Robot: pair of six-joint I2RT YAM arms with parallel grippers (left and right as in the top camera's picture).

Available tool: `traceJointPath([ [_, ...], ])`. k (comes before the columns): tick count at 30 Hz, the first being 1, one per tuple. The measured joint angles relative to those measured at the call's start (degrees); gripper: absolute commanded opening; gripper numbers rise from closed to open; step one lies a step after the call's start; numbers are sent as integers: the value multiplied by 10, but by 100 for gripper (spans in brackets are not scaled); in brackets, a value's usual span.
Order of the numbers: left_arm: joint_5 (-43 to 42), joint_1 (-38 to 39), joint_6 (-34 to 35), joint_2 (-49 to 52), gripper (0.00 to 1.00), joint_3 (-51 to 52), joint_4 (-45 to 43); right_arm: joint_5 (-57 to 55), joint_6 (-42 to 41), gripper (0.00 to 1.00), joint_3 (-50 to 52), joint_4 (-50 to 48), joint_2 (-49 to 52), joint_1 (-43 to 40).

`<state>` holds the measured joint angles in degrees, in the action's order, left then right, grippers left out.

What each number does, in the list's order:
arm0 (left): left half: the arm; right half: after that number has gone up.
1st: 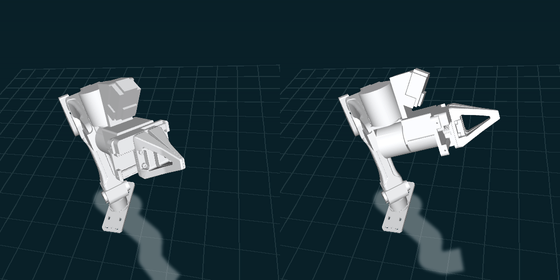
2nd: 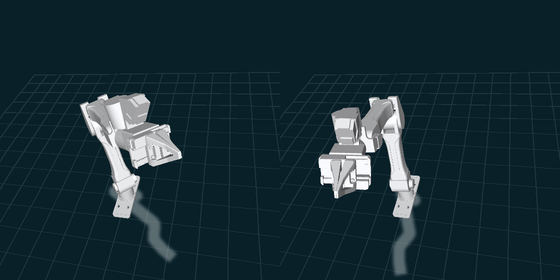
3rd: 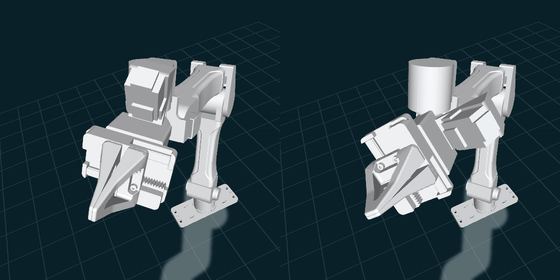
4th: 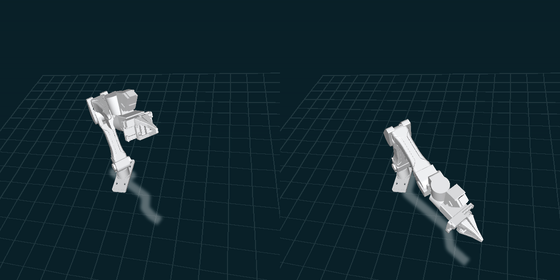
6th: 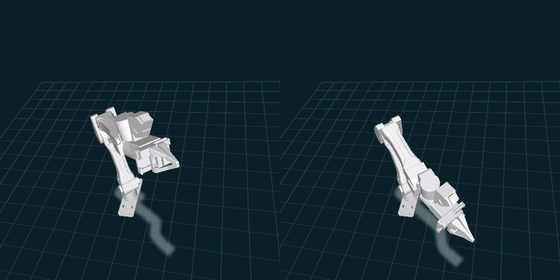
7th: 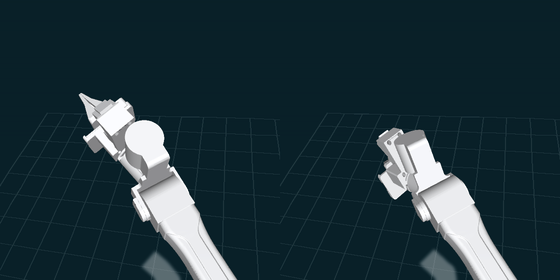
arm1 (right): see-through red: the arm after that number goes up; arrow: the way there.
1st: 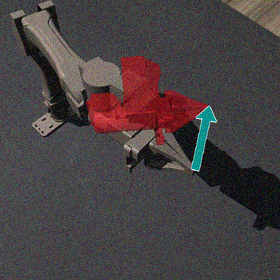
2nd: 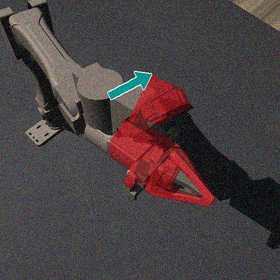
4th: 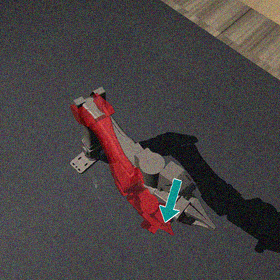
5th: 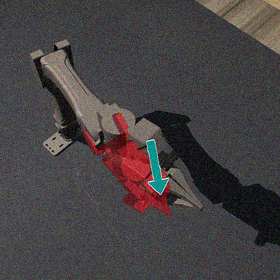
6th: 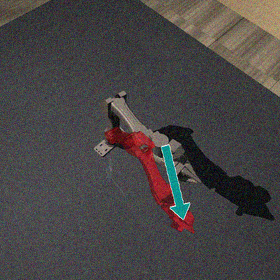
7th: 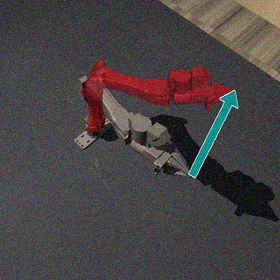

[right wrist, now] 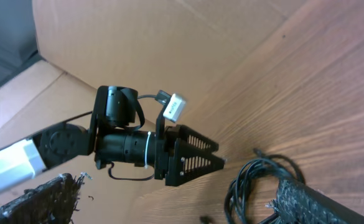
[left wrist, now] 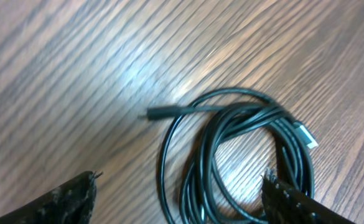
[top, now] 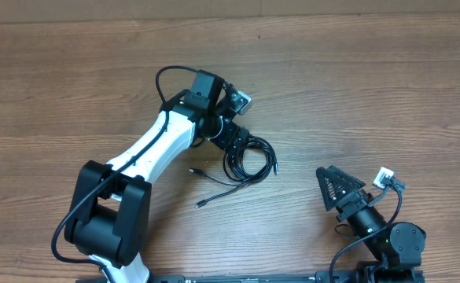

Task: Untangle cables
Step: 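Rotate the right gripper and reach toward the cable bundle held by left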

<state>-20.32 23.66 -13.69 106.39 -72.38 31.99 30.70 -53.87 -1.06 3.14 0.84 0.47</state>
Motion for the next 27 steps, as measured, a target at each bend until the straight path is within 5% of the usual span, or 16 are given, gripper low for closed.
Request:
traceJointPath([
  [13,-22,14,-63,27,66,0,-17,6,-26,100,0,0,0,0],
  [19,-22,14,-65,72,52,0,-21,6,-29,100,0,1,19,0],
  [27,-27,15,-66,80,11,0,-25,10,-36,100,0,0,44,0],
])
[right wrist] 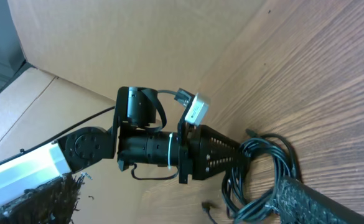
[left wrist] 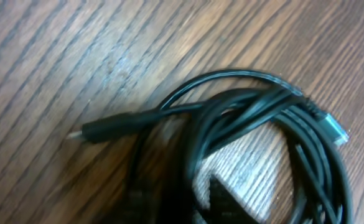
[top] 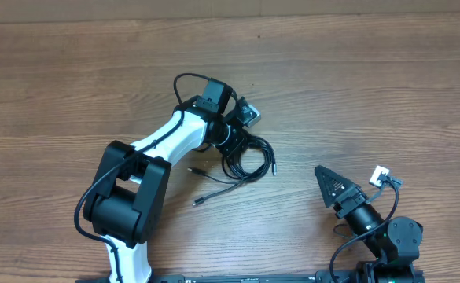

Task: Untangle cables
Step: 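Rotate the right gripper and reach toward the cable bundle held by left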

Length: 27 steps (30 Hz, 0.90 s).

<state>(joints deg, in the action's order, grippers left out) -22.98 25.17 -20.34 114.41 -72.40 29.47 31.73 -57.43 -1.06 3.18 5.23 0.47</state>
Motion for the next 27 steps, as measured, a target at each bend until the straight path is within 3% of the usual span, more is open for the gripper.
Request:
traceJointPath([
  [2,0,0,-4,0,4,0,-2,0,-1,95,0,1,0,0],
  [5,-3,0,-7,0,4,0,-2,-3,15,80,0,-1,0,0],
  [8,-4,0,-7,0,4,0,-2,-10,24,73,0,-1,0,0],
  [13,-4,0,9,-1,4,0,-2,-13,35,70,0,7,0,0],
  [18,-4,0,39,-28,4,0,1,-16,25,74,-16,32,16,0],
  [25,-4,0,80,-129,4,0,0,8,-52,73,-93,48,108,0],
  [27,-4,0,85,-151,4,-1,0,31,-87,78,-99,26,146,0],
])
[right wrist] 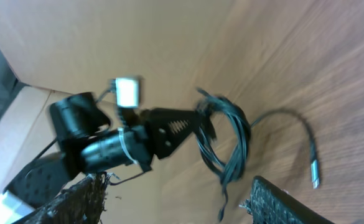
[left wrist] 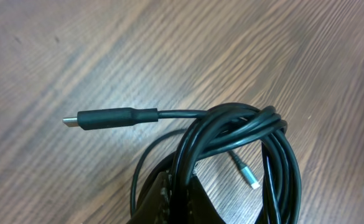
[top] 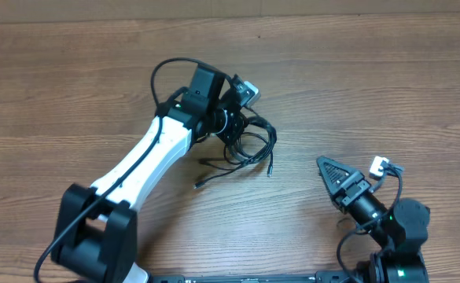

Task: Untangle cables
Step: 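Rotate the right gripper and reach toward the cable bundle held by left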

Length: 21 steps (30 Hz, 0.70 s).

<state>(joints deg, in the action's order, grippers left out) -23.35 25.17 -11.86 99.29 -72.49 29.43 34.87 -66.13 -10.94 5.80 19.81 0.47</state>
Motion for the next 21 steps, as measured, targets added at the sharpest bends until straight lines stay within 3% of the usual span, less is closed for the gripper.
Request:
traceJointPath([
  [1,0,0,2,-8,4,0,0,14,-16,82,0,-14,18,0],
  [7,12,2,17,-19,4,-1,1,83,-86,84,-1,-139,109,16],
  [10,23,5,21,-19,4,-1,1,79,-124,73,-1,-187,136,43],
  [18,34,15,27,-19,4,-1,1,-47,-258,72,-2,-223,215,175],
  [21,36,22,29,-19,4,-1,2,-99,-296,65,-2,-265,252,211],
])
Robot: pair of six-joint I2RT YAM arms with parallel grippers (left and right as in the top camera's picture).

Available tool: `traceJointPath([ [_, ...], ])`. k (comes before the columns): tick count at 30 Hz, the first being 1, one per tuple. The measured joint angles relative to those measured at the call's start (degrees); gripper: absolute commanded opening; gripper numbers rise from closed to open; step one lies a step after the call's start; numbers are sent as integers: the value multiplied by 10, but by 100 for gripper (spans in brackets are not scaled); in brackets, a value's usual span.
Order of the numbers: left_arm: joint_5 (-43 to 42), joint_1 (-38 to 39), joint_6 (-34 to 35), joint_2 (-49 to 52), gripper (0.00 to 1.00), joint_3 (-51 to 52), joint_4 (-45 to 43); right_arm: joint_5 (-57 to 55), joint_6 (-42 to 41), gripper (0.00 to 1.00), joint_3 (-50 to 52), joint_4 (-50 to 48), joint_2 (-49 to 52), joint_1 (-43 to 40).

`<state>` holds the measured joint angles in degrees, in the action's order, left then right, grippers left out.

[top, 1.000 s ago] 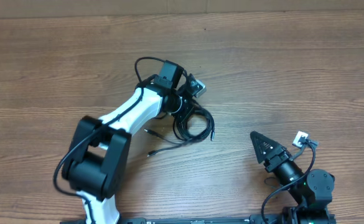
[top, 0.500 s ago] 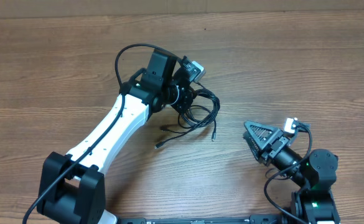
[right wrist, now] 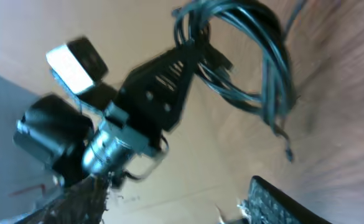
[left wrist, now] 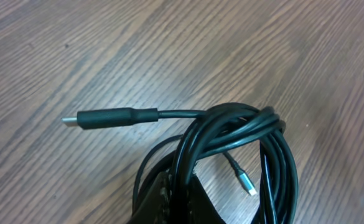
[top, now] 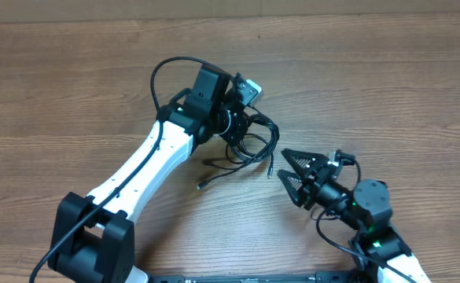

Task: Untangle cables

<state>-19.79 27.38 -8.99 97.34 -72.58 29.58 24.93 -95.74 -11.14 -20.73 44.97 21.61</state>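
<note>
A black cable bundle (top: 255,140) hangs in tangled loops from my left gripper (top: 236,128), which is shut on it just above the table. In the left wrist view the loops (left wrist: 244,134) rise from between the fingers (left wrist: 169,202), a long black plug (left wrist: 107,117) sticks out left, and a small silver-tipped plug (left wrist: 244,180) lies under the coil. One loose end (top: 201,185) trails on the table. My right gripper (top: 289,178) stands open, pointing left, just right of the bundle. The right wrist view shows the bundle (right wrist: 250,43) and the left gripper (right wrist: 150,93).
Brown wooden table (top: 387,86) all around. A cardboard wall (top: 214,8) runs along the far edge. The white left arm (top: 147,161) crosses the table's left middle.
My right gripper has moved left from the front right to just beside the hanging bundle, still open. The left gripper keeps its hold on the bundle in about the same place.
First the bundle lay on the table with my left gripper open over it. Then the gripper was down among the loops. After that it was shut on the bundle and held it farther back. The right gripper, open throughout at the front right, now stands beside the bundle.
</note>
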Motion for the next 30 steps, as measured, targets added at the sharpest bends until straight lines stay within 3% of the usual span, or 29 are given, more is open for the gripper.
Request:
traceJointPath([
  [6,3,26,1,0,4,0,1,-73,-53,57,-2,-115,96,23],
  [16,3,41,0,0,4,0,19,-120,-124,54,-2,-175,229,24],
  [23,-5,41,-3,0,4,0,43,-155,-135,49,-2,-183,240,24],
  [30,-67,41,-18,-1,4,0,45,-165,-138,44,-2,-182,240,24],
])
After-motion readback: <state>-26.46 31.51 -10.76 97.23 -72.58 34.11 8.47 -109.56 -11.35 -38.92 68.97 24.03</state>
